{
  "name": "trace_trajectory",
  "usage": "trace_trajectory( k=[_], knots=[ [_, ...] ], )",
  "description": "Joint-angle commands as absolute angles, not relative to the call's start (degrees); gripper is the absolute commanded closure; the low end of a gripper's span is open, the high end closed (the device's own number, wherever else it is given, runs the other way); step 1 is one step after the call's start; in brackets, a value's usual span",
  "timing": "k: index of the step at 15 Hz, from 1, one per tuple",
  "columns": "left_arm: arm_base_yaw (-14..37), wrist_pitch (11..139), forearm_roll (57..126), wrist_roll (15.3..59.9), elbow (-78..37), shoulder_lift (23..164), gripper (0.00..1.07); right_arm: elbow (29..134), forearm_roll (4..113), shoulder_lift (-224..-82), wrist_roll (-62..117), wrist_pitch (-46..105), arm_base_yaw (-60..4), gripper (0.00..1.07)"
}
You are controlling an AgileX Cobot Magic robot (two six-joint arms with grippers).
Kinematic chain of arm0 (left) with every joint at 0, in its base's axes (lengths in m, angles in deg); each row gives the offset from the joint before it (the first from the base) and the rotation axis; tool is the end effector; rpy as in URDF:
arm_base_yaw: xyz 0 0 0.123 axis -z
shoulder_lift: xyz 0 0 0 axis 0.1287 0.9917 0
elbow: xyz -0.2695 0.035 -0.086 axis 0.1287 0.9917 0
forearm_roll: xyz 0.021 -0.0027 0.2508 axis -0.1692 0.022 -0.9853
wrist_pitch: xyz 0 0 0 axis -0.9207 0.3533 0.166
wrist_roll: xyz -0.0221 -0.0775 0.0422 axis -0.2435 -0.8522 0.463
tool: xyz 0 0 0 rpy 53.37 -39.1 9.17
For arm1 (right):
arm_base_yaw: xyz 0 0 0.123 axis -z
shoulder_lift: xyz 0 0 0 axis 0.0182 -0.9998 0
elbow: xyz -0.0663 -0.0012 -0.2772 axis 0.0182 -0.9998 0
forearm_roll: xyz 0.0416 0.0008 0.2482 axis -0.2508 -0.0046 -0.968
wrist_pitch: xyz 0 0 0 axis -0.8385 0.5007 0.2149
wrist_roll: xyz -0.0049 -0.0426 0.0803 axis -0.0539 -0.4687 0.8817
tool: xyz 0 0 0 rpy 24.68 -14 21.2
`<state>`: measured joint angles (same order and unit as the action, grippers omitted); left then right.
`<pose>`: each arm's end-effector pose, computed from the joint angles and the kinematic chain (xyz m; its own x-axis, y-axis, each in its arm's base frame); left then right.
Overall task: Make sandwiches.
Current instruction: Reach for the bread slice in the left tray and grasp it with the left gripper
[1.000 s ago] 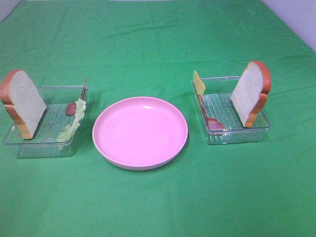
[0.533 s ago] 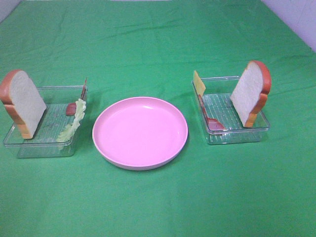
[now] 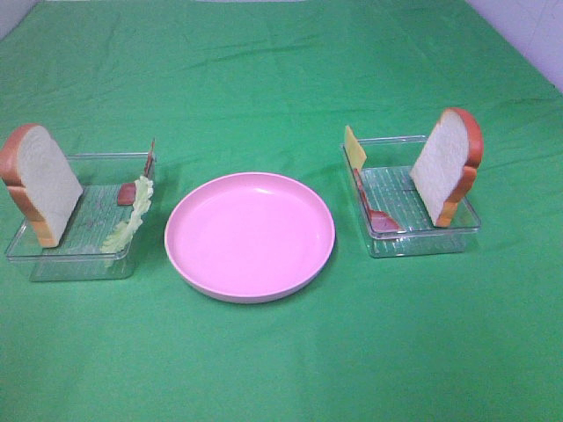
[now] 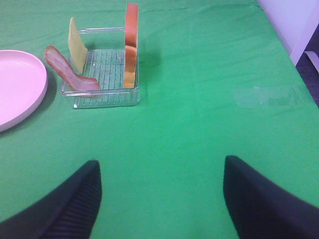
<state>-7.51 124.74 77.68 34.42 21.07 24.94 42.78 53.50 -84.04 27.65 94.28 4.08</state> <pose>-0.0060 -0.0015 0.2782 -0.4427 -0.0002 -0.8967 0.0131 0.9999 -0.0067 -0.0063 0.0080 0.2782 -0.4504 -0.0072 -0.8928 -0.0352 0.9993 0.0097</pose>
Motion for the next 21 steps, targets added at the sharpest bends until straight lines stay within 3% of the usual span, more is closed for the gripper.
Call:
trace_trajectory(
  k=[1,7,11,21],
  knots=[
    [-7.57,124.17,77.97,34.36,21.25,23.79,0.40,42.84,53.73,-83.58,27.94,93.70,4.31,0.41],
    [-7.57,124.11,77.97,34.31,21.19,28.78,0.40,42.84,53.73,-83.58,27.94,93.70,4.31,0.41],
    [-7.57,120.62,77.97,33.85,16.55,44.48,0.40,42.84,53.73,-83.58,27.94,93.70,4.31,0.41],
    [-7.57,119.07,80.78,33.85,-9.35,89.00,0.39,42.84,53.73,-83.58,27.94,93.70,4.31,0.41]
  ],
)
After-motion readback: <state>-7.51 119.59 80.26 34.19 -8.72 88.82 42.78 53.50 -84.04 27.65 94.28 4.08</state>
